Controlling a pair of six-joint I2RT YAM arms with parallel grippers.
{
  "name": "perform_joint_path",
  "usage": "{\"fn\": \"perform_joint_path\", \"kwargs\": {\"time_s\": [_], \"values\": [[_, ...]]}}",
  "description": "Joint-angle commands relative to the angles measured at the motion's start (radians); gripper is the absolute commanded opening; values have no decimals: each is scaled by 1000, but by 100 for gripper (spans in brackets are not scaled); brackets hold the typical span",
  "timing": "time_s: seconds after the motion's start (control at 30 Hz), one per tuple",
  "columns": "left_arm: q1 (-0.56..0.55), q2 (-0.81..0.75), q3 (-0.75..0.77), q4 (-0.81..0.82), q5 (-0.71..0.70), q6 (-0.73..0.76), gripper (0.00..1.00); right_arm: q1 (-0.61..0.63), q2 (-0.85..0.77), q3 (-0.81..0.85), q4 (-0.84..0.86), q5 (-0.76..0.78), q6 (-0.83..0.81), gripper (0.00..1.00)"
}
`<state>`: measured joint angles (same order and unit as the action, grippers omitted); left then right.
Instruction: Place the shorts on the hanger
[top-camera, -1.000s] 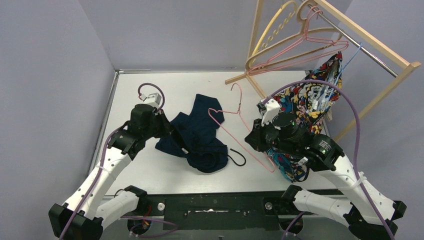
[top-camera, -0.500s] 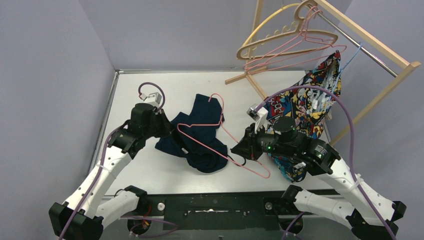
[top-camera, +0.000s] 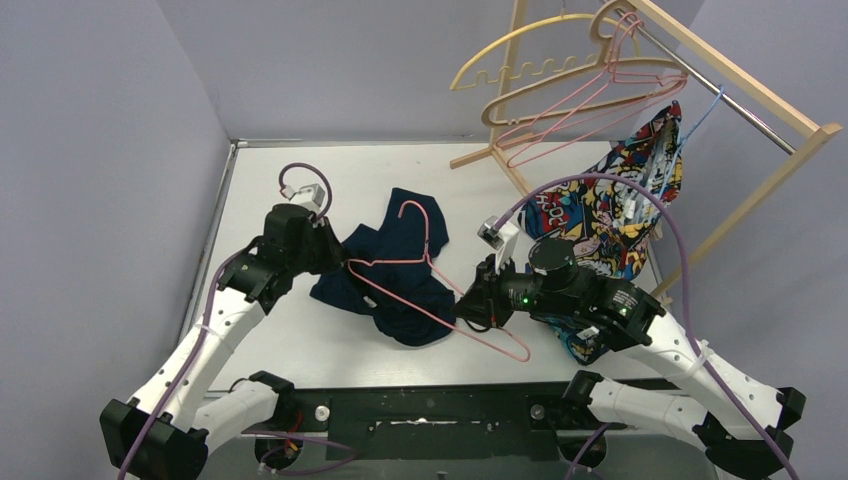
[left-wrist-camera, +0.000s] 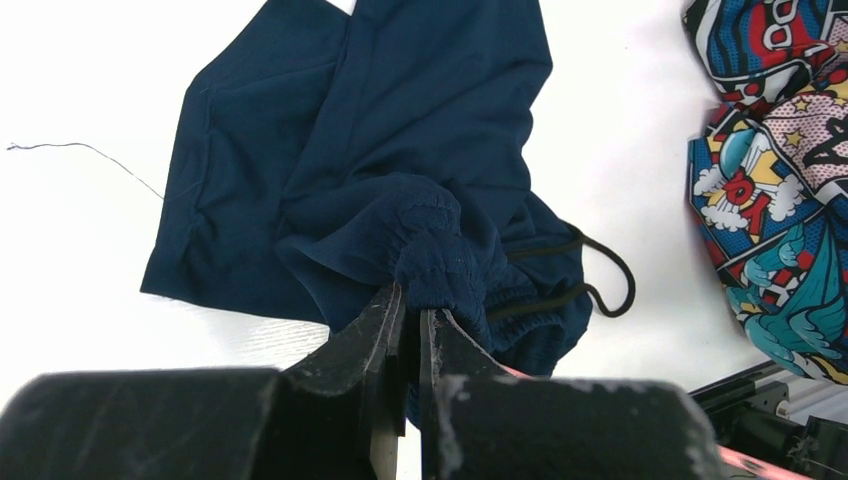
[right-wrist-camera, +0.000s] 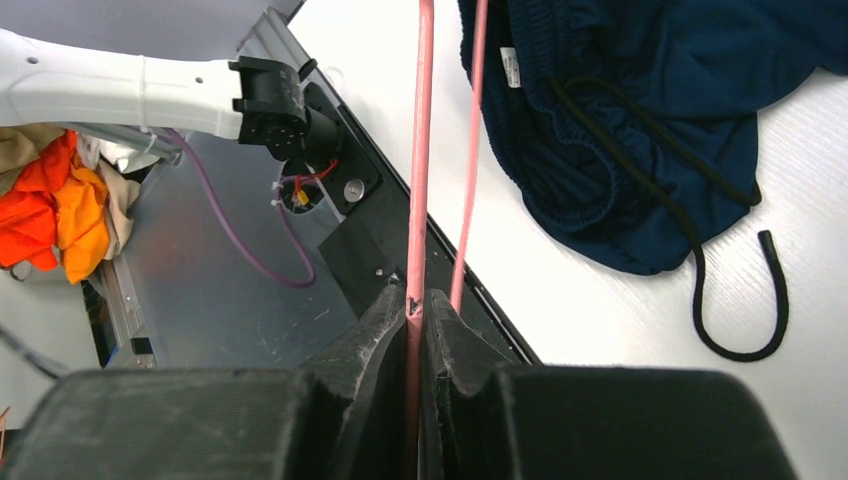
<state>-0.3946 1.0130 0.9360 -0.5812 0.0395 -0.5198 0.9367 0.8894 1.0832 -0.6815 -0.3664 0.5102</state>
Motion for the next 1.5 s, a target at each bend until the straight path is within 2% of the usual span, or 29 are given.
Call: {"fn": "perform_joint_path", "kwargs": {"time_s": [0.0,0.23,0.47,0.73,0.9,1.03,1.13,1.23,1.47], "values": [[5,-11,65,43,39,-13,0,21,20,-7,50,76,-16,0],[5,-35,94,25,92,-36,0,76,56,-13,76,285,-103,0],[5,-63,119,45,221,-98,0,173,85,-78,229,484,-224,0],[5,-120,131,110,329,-176,0,292,135,-134,456,750,-315,0],[5,-134,121,133,378,-186,0,336,138,-235,678,784,-374,0],[5,-163,86,222,460,-208,0,390,132,-314,894,852,-475,0],[5,-216,38,305,496,-220,10,431,121,-392,1082,901,-567,0],[5,-271,-6,362,500,-215,25,449,118,-465,1259,916,-606,0],[5,-358,-84,413,565,-90,38,461,129,-582,1571,927,-644,0]]}}
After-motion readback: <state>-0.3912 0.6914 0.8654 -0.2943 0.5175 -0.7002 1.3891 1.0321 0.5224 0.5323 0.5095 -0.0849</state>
